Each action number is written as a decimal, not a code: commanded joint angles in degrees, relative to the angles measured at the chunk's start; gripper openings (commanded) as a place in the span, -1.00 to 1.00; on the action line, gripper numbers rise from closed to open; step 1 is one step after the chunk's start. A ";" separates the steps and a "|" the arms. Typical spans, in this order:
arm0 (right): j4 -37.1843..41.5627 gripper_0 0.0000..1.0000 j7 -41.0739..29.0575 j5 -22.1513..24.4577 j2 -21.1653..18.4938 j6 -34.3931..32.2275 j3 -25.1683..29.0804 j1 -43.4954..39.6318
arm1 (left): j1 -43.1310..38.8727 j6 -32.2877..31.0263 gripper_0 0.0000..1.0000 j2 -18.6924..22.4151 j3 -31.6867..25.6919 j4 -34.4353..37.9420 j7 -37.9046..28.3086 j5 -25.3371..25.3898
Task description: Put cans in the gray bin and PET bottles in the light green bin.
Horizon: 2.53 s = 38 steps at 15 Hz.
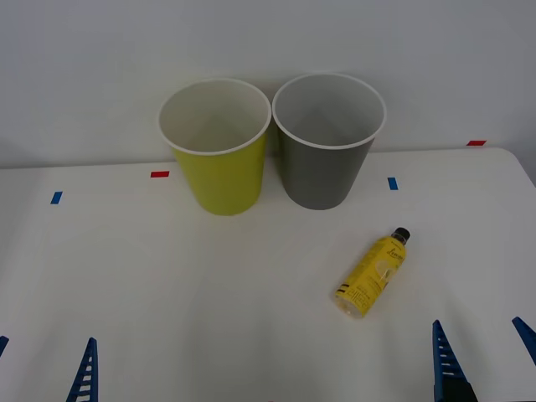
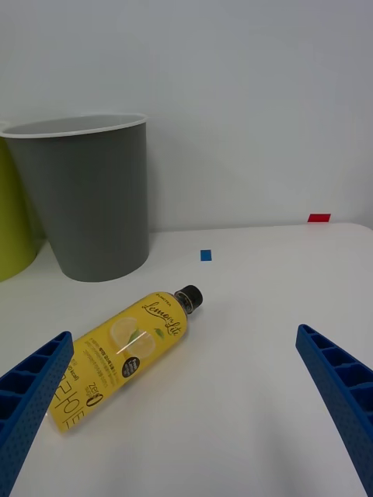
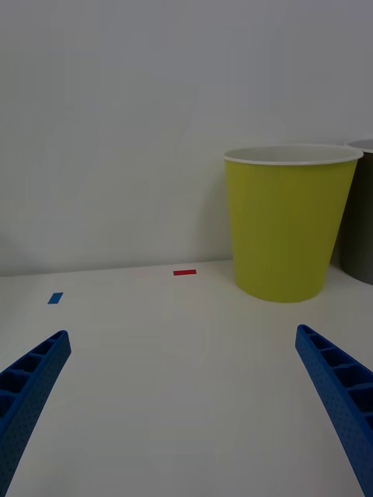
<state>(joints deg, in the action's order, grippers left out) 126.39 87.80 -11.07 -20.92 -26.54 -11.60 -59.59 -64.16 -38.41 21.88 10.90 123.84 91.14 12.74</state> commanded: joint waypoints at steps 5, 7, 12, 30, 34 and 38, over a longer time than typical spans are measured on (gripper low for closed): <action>0.00 1.00 0.00 0.00 0.00 0.00 0.00 0.00 | 0.00 0.00 1.00 0.00 0.00 0.00 0.00 0.00; 0.00 1.00 0.00 0.00 0.00 0.00 0.00 0.00 | 0.00 0.00 1.00 0.00 0.00 0.00 0.00 0.00; 0.00 1.00 0.00 0.00 0.00 0.00 0.00 0.00 | 0.00 0.00 1.00 0.00 0.00 0.00 0.00 0.00; 0.00 1.00 0.00 0.00 0.00 0.00 0.00 0.00 | 0.00 0.00 1.00 0.00 0.00 0.00 0.00 0.00; 0.00 1.00 0.00 0.00 0.00 0.00 0.00 0.00 | 0.00 0.00 1.00 0.00 0.00 0.00 0.00 0.00; 0.00 1.00 0.00 0.00 0.00 0.00 0.00 0.00 | 0.00 0.00 1.00 0.00 0.00 0.00 0.00 0.00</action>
<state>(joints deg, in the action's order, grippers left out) 126.39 87.80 -11.07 -20.92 -26.54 -11.60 -59.59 -64.16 -38.41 21.88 10.90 123.84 91.14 12.74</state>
